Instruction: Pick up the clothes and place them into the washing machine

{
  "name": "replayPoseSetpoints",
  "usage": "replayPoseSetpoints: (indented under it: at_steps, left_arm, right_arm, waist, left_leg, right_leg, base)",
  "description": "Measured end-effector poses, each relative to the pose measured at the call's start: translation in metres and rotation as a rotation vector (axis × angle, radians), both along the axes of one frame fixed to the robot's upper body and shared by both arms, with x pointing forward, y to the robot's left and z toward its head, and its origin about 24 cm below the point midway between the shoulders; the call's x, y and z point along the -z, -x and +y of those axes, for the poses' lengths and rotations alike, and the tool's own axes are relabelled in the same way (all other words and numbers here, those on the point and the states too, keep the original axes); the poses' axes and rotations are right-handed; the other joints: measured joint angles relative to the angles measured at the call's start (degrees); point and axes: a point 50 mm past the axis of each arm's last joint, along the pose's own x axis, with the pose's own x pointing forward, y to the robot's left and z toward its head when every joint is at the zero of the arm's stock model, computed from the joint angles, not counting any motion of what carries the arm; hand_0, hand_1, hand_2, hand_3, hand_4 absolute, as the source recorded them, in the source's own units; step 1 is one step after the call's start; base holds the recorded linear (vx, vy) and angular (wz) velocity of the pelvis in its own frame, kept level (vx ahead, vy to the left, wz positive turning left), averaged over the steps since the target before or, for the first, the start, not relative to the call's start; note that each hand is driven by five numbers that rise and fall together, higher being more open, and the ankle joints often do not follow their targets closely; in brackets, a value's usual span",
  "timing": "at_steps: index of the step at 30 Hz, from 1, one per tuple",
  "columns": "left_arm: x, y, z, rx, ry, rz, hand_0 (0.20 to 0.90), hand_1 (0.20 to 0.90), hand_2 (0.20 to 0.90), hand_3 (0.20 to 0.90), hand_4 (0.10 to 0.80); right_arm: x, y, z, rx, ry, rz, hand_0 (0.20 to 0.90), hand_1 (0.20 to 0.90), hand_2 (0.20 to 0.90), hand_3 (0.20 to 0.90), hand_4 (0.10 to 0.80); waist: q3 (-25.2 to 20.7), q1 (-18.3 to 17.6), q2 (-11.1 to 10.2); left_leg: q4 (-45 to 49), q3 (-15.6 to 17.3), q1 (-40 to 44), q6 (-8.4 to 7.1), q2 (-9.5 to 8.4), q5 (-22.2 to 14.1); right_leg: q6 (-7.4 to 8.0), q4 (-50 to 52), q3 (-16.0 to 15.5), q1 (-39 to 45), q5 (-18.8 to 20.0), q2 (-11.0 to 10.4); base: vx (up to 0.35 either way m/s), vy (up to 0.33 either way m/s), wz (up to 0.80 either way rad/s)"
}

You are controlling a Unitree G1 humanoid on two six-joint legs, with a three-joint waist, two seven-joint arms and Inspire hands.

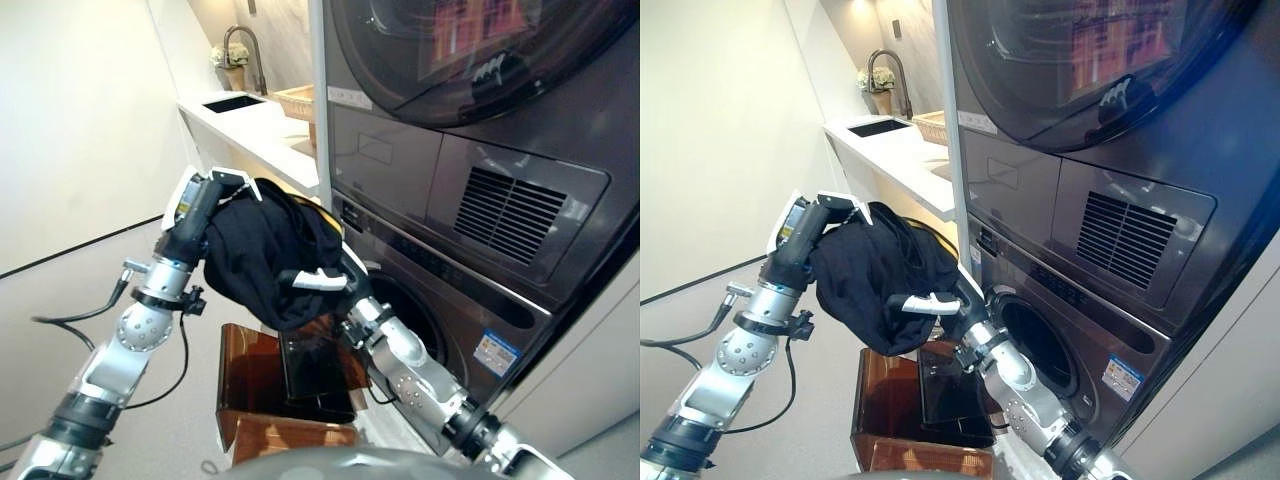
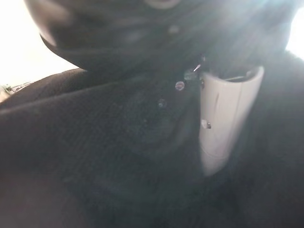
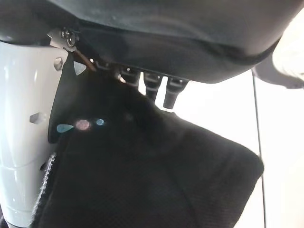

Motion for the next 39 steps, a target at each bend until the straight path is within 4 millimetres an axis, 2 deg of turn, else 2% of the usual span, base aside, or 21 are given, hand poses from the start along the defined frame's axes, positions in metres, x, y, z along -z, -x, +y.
replayPoseSetpoints:
  at_steps: [9,18,30,36,39]
  left_arm:
    - [0.0,0.0,0.0,-0.001,-0.006,-0.003,0.2,0.2,0.2,0.2,0.3]
    - [0.0,-0.001,0.0,0.033,0.089,0.038,0.2,0.2,0.2,0.2,0.3]
    - [-0.007,-0.008,-0.014,0.076,0.195,0.01,0.2,0.2,0.2,0.2,0.3]
    - [-0.01,-0.009,-0.012,0.054,0.21,-0.011,0.2,0.2,0.2,0.2,0.3]
    - [-0.01,-0.009,-0.011,0.039,0.216,-0.018,0.2,0.2,0.2,0.2,0.3]
  right_arm:
    - [-0.001,-0.003,-0.005,0.037,0.021,-0.014,0.9,0.9,0.9,0.9,0.8]
    - [0.0,-0.001,-0.001,0.016,0.001,0.0,0.9,0.9,0.9,0.9,0.8]
    - [0.001,0.004,0.017,-0.025,-0.208,0.117,0.9,0.9,0.9,0.9,0.8]
    - [0.016,0.004,0.017,0.015,-0.238,0.185,0.9,0.9,0.9,0.9,0.8]
    - [0.031,0.007,0.013,0.045,-0.243,0.254,0.9,0.9,0.9,0.9,0.8]
  waist:
    - [0.1,0.0,0.0]
    - [0.1,0.0,0.0]
    - [0.1,-0.1,0.1]
    - [0.1,-0.2,0.2]
    - [0.0,-0.1,0.5]
  left_leg:
    - [0.0,0.1,0.0,-0.02,0.0,0.0]
    - [0.0,0.1,0.0,-0.02,0.0,0.0]
    - [0.0,0.0,0.0,-0.02,-0.01,0.0]
    - [0.0,0.0,0.0,-0.01,-0.01,0.0]
    - [0.0,0.0,0.0,0.0,-0.01,0.0]
  right_leg:
    - [0.0,0.0,0.1,-0.1,0.0,0.0]
    - [-0.01,0.0,0.1,0.0,0.0,0.0]
    - [-0.01,0.0,0.0,0.0,0.0,0.0]
    - [-0.01,0.0,0.0,0.0,0.0,0.0]
    - [-0.01,0.0,0.0,0.0,0.0,0.0]
  base:
    - [0.0,0.0,0.0]
    - [0.0,0.0,0.0]
    - [0.0,0.0,0.0]
    - [0.0,0.0,0.0]
    - [0.0,0.0,0.0]
